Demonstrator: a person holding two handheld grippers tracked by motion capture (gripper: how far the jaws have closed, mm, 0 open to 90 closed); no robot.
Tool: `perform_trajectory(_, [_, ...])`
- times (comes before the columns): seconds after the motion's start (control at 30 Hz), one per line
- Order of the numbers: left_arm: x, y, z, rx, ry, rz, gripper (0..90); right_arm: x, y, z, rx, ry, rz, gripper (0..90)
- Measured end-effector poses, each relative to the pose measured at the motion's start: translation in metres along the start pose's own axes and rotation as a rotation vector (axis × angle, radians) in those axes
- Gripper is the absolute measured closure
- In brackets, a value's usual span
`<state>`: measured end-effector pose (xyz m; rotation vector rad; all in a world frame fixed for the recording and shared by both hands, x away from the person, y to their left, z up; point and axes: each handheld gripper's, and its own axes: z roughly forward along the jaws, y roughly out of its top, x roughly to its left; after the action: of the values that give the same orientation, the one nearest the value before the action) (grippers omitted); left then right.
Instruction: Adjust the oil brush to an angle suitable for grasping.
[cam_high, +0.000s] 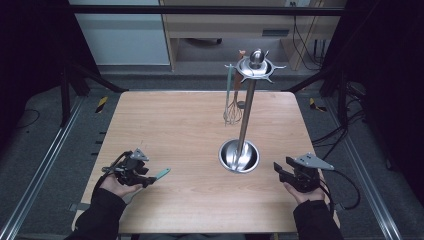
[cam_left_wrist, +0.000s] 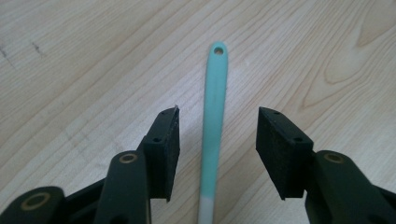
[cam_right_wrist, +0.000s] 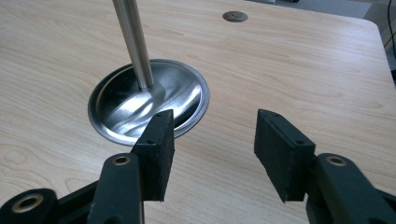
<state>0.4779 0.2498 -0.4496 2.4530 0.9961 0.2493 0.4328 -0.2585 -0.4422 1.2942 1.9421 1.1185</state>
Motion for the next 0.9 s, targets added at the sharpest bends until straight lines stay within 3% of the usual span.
perform_trajectory(0.37, [0.0,-0.004,0.015,0.094,0.017,0.01,59.5,0.002,-0.003,0.004,0.025,0.015,-0.01,50.7])
perform_trajectory(0.7, [-0.003,-0.002,0.019,0.164,0.007,0.049,68.1,0.001,-0.003,0.004,0.03,0.024,-0.006,52.7])
perform_trajectory(0.9, [-0.005,0.0,0.019,0.209,0.017,0.041,76.4,0.002,-0.002,0.004,0.032,0.03,-0.004,53.0])
